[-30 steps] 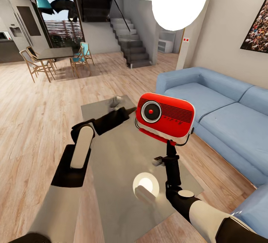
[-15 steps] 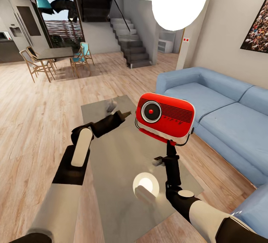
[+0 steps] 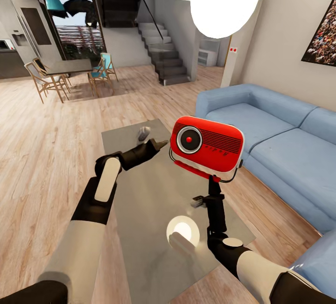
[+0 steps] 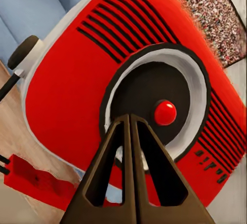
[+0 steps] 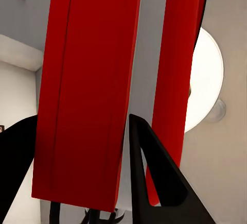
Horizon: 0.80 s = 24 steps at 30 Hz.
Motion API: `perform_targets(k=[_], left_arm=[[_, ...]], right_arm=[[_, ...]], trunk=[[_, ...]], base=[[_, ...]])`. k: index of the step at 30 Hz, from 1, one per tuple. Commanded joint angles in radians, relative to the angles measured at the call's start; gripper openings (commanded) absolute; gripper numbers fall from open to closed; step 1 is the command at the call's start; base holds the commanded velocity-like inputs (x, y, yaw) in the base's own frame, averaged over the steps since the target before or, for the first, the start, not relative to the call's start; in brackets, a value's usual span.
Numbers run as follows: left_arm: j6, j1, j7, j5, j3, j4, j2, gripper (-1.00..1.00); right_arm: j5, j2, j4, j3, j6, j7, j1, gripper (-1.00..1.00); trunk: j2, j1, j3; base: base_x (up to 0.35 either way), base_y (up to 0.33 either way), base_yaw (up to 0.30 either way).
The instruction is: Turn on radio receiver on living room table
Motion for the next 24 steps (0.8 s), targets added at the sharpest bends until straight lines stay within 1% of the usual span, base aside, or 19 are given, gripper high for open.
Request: perform_targets(k=[1, 4, 7, 9, 13, 17, 19, 24], left_arm=[[0.001, -0.002, -0.005, 0.000, 0.000, 0.001, 0.000, -1.00], [0.005, -0.013, -0.057, 0.000, -0.002, 0.017, 0.000, -1.00], [0.006, -0.027, -0.138, 0.000, -0.013, 0.046, 0.000, -1.00], [0.007, -0.034, -0.181, 0.000, -0.018, 0.069, 0.000, -1.00], [0.007, -0.044, -0.211, 0.000, -0.029, 0.098, 0.000, -1.00], [0.007, -0.048, -0.244, 0.000, -0.076, 0.109, 0.000, -1.00], [0.007, -0.048, -0.255, 0.000, -0.092, 0.110, 0.000, -1.00], [0.005, -0.049, -0.263, 0.000, -0.103, 0.126, 0.000, -1.00]], right_arm=[[0.003, 0.000, -0.001, 0.001, -0.001, 0.000, 0.000, -1.00], [0.003, 0.000, -0.001, 0.001, 0.005, 0.000, 0.000, -1.00], [0.004, 0.000, -0.001, 0.001, 0.032, 0.000, 0.000, -1.00], [0.004, 0.000, -0.001, 0.001, 0.041, 0.000, 0.000, -1.00], [0.005, 0.000, -0.001, 0.001, 0.047, 0.000, 0.000, -1.00], [0.005, 0.000, 0.000, 0.002, 0.061, 0.000, 0.000, -1.00], [0.005, 0.000, 0.000, 0.002, 0.069, 0.000, 0.000, -1.00], [0.005, 0.001, 0.000, 0.002, 0.076, 0.000, 0.000, -1.00]], trunk=[[0.000, 0.000, 0.000], [0.000, 0.000, 0.000], [0.000, 0.000, 0.000], [0.000, 0.000, 0.000], [0.000, 0.000, 0.000], [0.000, 0.000, 0.000], [0.000, 0.000, 0.000], [0.000, 0.000, 0.000]], base=[[0.000, 0.000, 0.000], [0.000, 0.000, 0.000], [0.000, 0.000, 0.000], [0.000, 0.000, 0.000], [0.000, 0.000, 0.000], [0.000, 0.000, 0.000], [0.000, 0.000, 0.000], [0.000, 0.000, 0.000]])
